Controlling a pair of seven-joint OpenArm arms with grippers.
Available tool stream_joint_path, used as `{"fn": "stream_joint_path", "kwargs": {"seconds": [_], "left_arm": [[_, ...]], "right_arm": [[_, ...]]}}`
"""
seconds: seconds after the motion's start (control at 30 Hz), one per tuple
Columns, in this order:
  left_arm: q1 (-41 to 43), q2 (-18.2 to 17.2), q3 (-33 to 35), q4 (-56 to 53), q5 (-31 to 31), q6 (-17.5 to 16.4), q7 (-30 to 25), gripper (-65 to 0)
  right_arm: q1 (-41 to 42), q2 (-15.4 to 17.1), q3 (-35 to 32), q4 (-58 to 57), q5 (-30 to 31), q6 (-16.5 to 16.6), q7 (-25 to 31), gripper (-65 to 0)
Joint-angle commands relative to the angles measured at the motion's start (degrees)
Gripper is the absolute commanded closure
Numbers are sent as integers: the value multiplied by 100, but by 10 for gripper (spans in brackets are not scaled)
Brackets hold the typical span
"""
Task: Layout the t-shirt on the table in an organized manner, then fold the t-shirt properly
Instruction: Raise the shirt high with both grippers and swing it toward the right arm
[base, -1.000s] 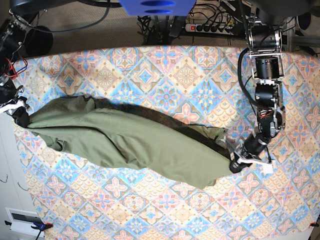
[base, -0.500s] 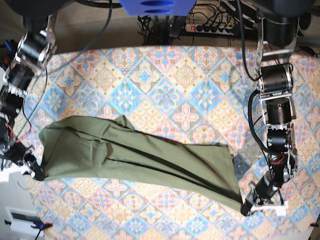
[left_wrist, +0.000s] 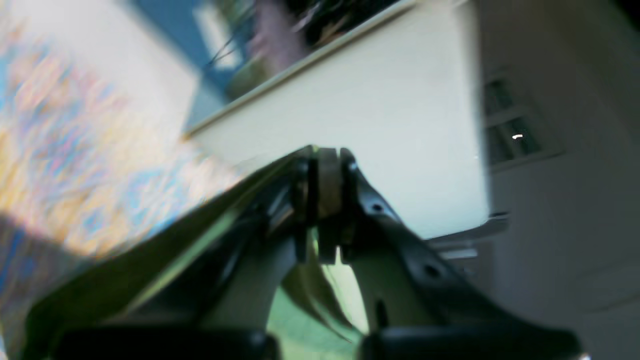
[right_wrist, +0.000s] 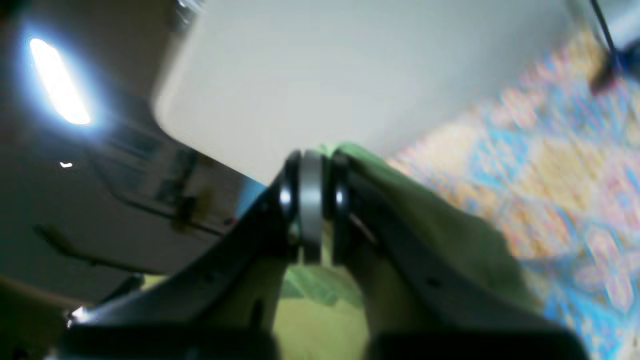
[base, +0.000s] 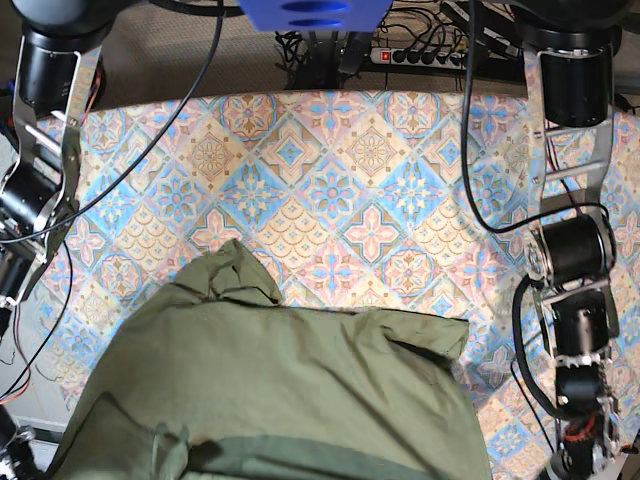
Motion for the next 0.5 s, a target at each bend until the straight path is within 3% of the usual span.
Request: {"fn": "stream_joint_path", "kwargs": {"seconds": [0.0,0.1,0.3,0.37,0.47], "left_arm": [[-423,-47,-7,46,-82,-81,-88,0],[-736,-161,36,11,-82,-81,-44,0],[-736,-530,388,556,-205,-380,185,0],[-736,-706,371,591,-460,-415,334,0],[-736,-970,379,591,-794,-415,343,0]], "right_arm": [[337,94,26,96,94,48,127,-7],[627,94,35,140,111,109,74,-7],[732,173,255,307,120,1753,-32,-3],[741,217,430,272,120,2070,-208,-3],[794,226,536,237,120,2228,-225,-3]]}}
